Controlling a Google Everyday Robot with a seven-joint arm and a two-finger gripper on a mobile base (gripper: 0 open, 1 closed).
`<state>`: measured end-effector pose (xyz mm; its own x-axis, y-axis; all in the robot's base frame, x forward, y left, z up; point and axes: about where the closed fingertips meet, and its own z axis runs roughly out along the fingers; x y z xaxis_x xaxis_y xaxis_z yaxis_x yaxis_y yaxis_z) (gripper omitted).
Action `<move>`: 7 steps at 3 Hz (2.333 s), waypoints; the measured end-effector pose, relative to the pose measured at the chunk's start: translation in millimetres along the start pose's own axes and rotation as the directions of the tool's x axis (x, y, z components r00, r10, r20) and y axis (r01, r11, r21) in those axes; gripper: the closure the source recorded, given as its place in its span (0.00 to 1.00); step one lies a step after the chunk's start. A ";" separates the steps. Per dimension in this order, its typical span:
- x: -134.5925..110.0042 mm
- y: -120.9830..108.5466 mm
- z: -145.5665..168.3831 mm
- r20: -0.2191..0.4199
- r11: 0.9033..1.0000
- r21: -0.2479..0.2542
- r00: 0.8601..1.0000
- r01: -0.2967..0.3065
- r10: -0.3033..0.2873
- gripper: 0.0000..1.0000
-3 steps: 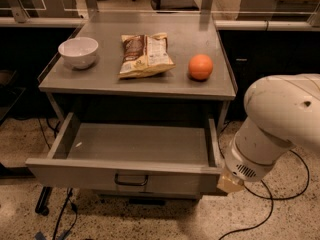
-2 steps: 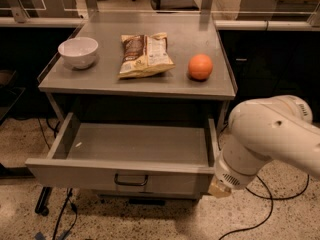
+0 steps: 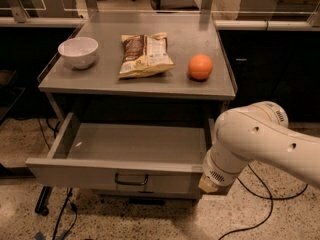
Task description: Close top drawer
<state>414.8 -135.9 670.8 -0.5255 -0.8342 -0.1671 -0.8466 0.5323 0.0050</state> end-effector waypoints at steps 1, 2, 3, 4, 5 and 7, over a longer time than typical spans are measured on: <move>-13.0 -14.5 16.6 0.002 1.000 0.026 1.000 -0.011 0.011 1.00; -21.1 -23.2 23.5 0.003 0.999 0.042 1.000 -0.011 0.011 1.00; -32.5 -34.1 20.7 0.031 0.998 0.063 0.999 -0.010 0.008 1.00; -43.7 -46.3 12.3 0.031 0.996 0.086 1.000 -0.004 0.001 0.98; -43.7 -46.3 12.3 0.031 0.996 0.086 1.000 -0.004 0.001 0.77; -43.7 -46.3 12.3 0.031 0.996 0.086 1.000 -0.004 0.001 0.30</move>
Offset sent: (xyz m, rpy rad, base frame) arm 0.0484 0.0124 -0.0282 -0.0238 -0.0476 -0.0223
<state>477.9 -122.4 665.8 -0.5236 -0.8287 -0.1978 -0.8341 0.5459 -0.0792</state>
